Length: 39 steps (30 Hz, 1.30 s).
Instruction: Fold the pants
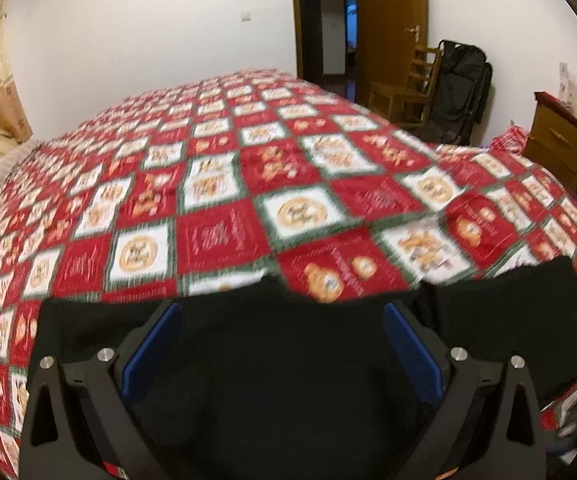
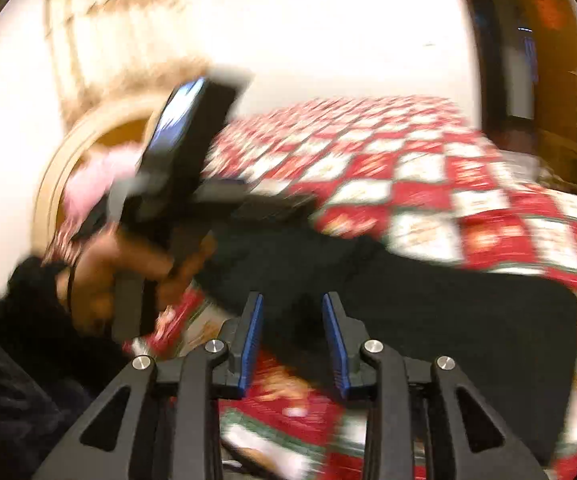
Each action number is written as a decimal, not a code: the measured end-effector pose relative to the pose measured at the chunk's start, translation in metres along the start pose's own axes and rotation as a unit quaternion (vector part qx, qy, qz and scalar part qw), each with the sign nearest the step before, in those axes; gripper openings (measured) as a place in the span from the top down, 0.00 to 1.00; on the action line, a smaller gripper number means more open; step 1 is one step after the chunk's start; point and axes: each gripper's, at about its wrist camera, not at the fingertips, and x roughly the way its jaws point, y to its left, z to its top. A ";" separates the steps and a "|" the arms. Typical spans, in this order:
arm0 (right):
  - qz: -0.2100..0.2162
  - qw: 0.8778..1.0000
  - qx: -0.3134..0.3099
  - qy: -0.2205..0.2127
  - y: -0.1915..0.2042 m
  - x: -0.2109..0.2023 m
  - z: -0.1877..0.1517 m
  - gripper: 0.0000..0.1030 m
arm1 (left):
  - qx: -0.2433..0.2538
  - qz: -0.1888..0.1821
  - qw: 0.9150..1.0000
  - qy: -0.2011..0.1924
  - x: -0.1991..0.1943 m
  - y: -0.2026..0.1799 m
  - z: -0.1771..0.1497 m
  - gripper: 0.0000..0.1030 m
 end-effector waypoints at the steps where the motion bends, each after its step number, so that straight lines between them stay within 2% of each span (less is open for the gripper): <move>1: -0.038 0.999 0.011 -0.010 -0.015 -0.010 0.003 0.69 | 0.002 -0.003 1.000 -0.005 -0.001 -0.003 0.003 0.01; 3: -0.150 0.987 0.058 -0.026 -0.060 -0.031 0.007 0.70 | 0.009 -0.014 1.000 -0.011 -0.002 -0.016 0.007 0.01; 4: -0.182 0.979 0.087 -0.029 -0.081 -0.038 0.007 0.76 | 0.017 -0.021 1.000 -0.013 -0.001 -0.025 0.008 0.01; 8: -0.225 0.970 0.093 0.014 -0.113 -0.023 0.004 0.79 | 0.048 -0.026 0.998 -0.011 0.005 -0.059 0.001 0.01; 11: -0.215 0.970 0.107 0.031 -0.125 -0.004 0.001 0.81 | 0.055 -0.029 0.998 0.021 0.017 -0.073 -0.009 0.01; 13: -0.243 0.961 0.116 0.059 -0.131 0.012 -0.005 0.81 | 0.056 -0.021 0.998 0.035 0.021 -0.077 -0.016 0.01; 14: -0.244 0.959 0.129 0.065 -0.130 0.018 -0.009 0.81 | 0.055 -0.013 0.997 0.043 0.024 -0.077 -0.019 0.01; 15: -0.241 0.959 0.144 0.045 -0.135 0.015 -0.011 0.81 | 0.053 -0.007 0.997 0.054 0.028 -0.076 -0.023 0.01; 18: -0.240 0.956 0.164 0.037 -0.143 0.018 -0.009 0.81 | 0.039 -0.016 0.996 0.078 0.036 -0.072 -0.031 0.01; 23: -0.237 0.957 0.162 0.037 -0.141 0.014 -0.007 0.81 | 0.037 -0.016 0.997 0.073 0.034 -0.073 -0.034 0.01; 25: -0.238 0.957 0.165 0.011 -0.133 -0.001 -0.006 0.81 | 0.037 -0.015 0.997 0.073 0.035 -0.073 -0.035 0.01; 28: -0.253 0.964 0.084 0.011 -0.098 -0.018 -0.006 0.81 | 0.034 -0.018 0.996 0.075 0.036 -0.071 -0.034 0.00; 29: -0.253 0.964 0.079 0.014 -0.093 -0.021 -0.009 0.81 | 0.032 -0.018 0.996 0.076 0.037 -0.071 -0.034 0.00; 36: -0.251 0.961 0.108 0.047 -0.087 -0.026 -0.049 0.81 | 0.032 -0.015 0.997 0.075 0.037 -0.072 -0.034 0.00; 39: -0.256 0.961 0.096 0.032 -0.083 -0.028 -0.055 0.81 | 0.037 -0.011 0.997 0.073 0.036 -0.074 -0.035 0.00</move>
